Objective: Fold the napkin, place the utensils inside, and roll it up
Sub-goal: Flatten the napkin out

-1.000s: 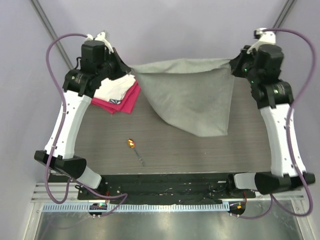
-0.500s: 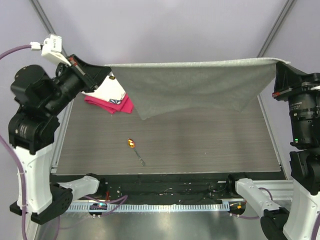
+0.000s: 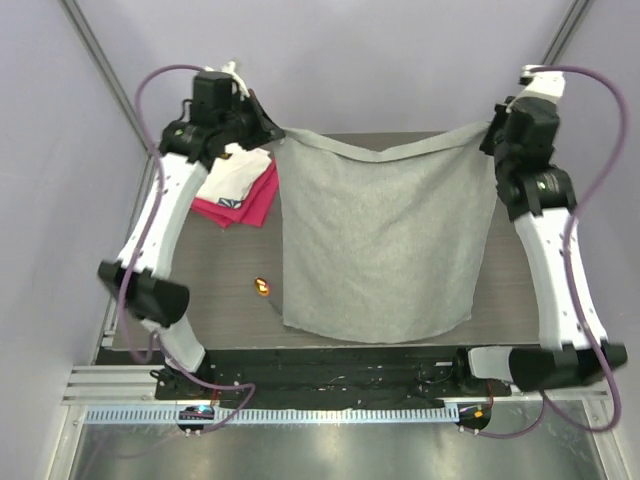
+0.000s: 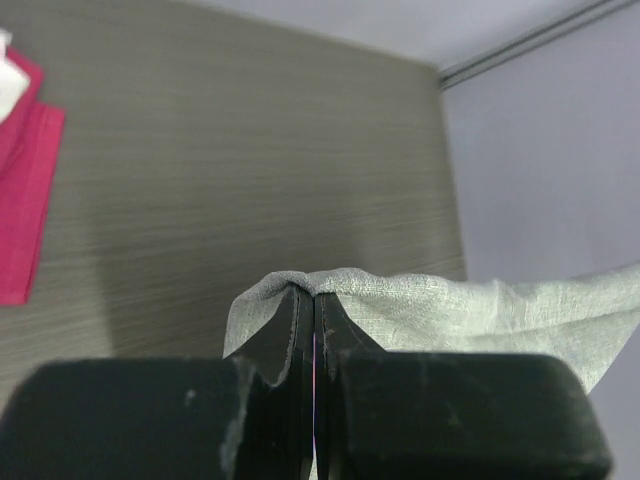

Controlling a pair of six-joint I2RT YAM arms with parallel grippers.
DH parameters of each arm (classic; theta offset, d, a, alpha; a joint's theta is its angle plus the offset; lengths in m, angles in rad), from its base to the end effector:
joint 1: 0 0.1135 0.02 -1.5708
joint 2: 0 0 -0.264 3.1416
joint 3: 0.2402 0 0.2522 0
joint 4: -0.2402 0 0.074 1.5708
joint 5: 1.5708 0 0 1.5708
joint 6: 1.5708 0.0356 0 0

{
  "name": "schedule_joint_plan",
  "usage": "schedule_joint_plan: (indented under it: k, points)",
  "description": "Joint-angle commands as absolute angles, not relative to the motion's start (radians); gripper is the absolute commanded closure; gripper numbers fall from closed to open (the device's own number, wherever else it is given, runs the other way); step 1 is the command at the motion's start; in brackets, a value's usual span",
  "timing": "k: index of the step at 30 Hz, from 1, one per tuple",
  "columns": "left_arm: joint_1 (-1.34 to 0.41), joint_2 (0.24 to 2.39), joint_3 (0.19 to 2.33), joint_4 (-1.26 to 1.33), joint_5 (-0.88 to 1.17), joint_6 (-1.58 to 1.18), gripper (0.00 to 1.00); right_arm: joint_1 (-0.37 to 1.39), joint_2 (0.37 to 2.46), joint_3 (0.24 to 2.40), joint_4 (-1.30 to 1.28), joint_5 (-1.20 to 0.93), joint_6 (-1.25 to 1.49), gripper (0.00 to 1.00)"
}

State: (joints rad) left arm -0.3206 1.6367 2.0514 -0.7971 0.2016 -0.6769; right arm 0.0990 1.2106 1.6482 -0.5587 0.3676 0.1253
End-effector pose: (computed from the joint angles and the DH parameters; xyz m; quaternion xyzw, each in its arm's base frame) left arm 0.3189 -0.1134 0.4899 -0.0906 0.8213 -0.3397 0.4493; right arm 0.2300 0.0100 0.5058 0.1309 0.7343 -0.0630 0.6631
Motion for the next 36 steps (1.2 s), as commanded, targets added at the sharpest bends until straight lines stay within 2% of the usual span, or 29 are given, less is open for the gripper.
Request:
schedule_joint_plan:
  k: [1,4,5,6,7,8,9,10,11,12,13,14,21,22,26,29,32,36]
  points:
    - [-0.270,1.849,2.155,-0.750,0.219,-0.678,1.00,0.012,1.382,1.578,-0.418,0.352,0.107,0.99]
    - [-0.244,2.106,2.340,-0.759,0.282,-0.692,1.00,-0.055,1.583,1.609,-0.365,0.299,0.135,0.99]
    - [-0.235,2.228,2.391,-0.755,0.294,-0.699,0.80,-0.076,1.712,1.659,-0.362,0.252,0.147,0.99]
    - [-0.232,2.277,2.473,-0.733,0.317,-0.713,0.66,-0.087,1.779,1.701,-0.370,0.230,0.156,0.90]
    - [-0.227,2.320,2.508,-0.721,0.328,-0.747,0.51,-0.098,1.860,1.750,-0.414,0.206,0.166,0.75]
    - [-0.219,2.360,2.528,-0.704,0.343,-0.765,0.11,-0.107,1.994,1.869,-0.449,0.130,0.175,0.58]
    - [-0.216,2.397,2.534,-0.686,0.362,-0.778,0.04,-0.121,2.070,1.943,-0.497,0.100,0.193,0.26]
    - [-0.215,2.404,2.528,-0.657,0.374,-0.791,0.00,-0.124,2.127,2.018,-0.599,0.077,0.201,0.21]
    - [-0.215,2.402,2.516,-0.647,0.383,-0.792,0.00,-0.124,2.169,2.136,-0.644,0.060,0.204,0.17]
    - [-0.215,2.373,2.482,-0.640,0.399,-0.784,0.00,-0.123,2.210,2.164,-0.673,0.019,0.206,0.14]
    - [-0.215,2.350,2.456,-0.629,0.396,-0.770,0.00,-0.121,2.206,2.164,-0.664,0.014,0.204,0.09]
    - [-0.215,2.323,2.422,-0.621,0.390,-0.746,0.00,-0.120,2.189,2.126,-0.644,-0.024,0.203,0.07]
    - [-0.216,1.990,2.089,-0.682,0.235,-0.637,0.00,-0.091,1.994,1.924,-0.597,-0.139,0.221,0.07]
    - [-0.216,1.889,2.045,-0.690,0.206,-0.626,0.00,-0.074,1.947,1.893,-0.592,-0.141,0.213,0.07]
    - [-0.215,1.667,1.869,-0.784,0.086,-0.586,0.00,0.098,1.862,1.743,-0.617,-0.135,0.175,0.10]
    - [-0.210,1.495,1.729,-0.828,0.040,-0.519,0.00,0.217,1.812,1.642,-0.629,-0.121,0.198,0.16]
    - [-0.163,1.366,1.507,-0.824,0.008,-0.482,0.00,0.427,1.764,1.550,-0.626,-0.075,0.268,0.19]
    - [-0.049,1.133,1.332,-0.833,0.044,-0.558,0.00,0.723,1.758,1.494,-0.649,-0.040,0.356,0.20]
